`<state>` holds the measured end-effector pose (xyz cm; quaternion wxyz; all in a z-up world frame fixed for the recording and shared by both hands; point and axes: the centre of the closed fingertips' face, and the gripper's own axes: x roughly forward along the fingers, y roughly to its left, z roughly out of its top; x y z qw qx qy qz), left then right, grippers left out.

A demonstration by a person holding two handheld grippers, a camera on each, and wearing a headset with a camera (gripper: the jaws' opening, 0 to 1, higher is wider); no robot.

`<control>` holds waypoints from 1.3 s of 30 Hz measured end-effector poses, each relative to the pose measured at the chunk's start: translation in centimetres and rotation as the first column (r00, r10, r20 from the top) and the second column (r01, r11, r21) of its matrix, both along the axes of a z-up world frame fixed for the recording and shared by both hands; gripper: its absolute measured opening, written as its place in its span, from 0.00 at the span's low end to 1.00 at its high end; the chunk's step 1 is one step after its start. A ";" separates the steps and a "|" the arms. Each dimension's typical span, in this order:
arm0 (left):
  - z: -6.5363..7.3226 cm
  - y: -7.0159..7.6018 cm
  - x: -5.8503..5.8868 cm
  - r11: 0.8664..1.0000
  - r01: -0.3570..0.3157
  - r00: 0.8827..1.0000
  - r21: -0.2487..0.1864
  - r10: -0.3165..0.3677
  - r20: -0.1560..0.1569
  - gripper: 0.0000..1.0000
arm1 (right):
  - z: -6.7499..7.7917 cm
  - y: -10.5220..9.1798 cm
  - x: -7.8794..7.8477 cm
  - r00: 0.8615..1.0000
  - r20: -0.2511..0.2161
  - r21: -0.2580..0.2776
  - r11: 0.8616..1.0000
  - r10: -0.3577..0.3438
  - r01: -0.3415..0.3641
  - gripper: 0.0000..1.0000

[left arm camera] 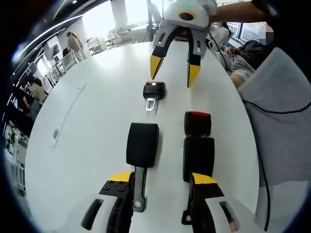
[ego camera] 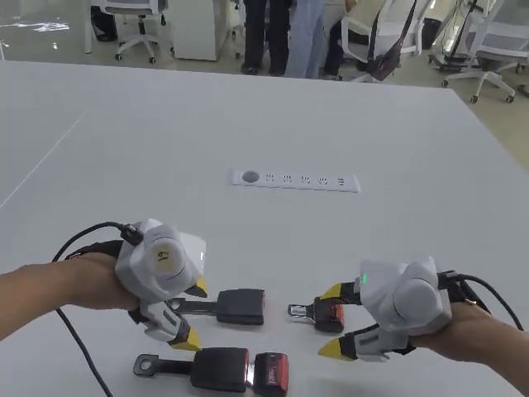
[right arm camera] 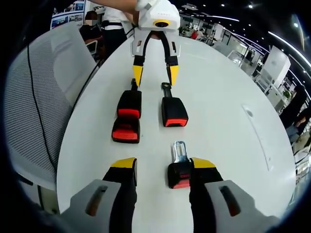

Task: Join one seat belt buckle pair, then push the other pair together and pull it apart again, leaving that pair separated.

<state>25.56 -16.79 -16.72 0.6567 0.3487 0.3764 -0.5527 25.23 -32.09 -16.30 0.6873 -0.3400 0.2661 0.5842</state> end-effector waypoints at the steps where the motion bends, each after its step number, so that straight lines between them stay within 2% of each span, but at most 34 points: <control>1: 0.0 0.0 0.4 1.000 -0.002 1.000 -0.003 0.002 -0.001 0.46 | 0.0 -0.2 0.3 1.000 -0.002 0.000 1.000 -0.001 0.001 0.41; 10: -0.7 -1.2 1.8 1.000 0.003 1.000 0.000 -0.003 -0.007 0.46 | -0.3 -0.9 1.5 1.000 0.001 -0.023 1.000 0.003 -0.003 0.40; 29: -2.2 -2.1 4.3 1.000 0.002 0.999 0.020 0.000 -0.053 0.42 | -1.8 -2.2 3.1 0.999 -0.048 -0.079 0.997 0.012 -0.016 0.39; 34: -2.7 -2.3 4.2 0.999 0.018 0.997 0.041 -0.015 -0.072 0.41 | -2.6 -2.7 3.8 0.998 -0.066 -0.095 0.995 0.008 -0.015 0.39; 39: -3.2 -2.4 3.8 0.997 0.046 0.995 0.061 -0.040 -0.088 0.38 | -3.2 -3.1 3.6 0.996 -0.087 -0.112 0.994 0.003 -0.012 0.38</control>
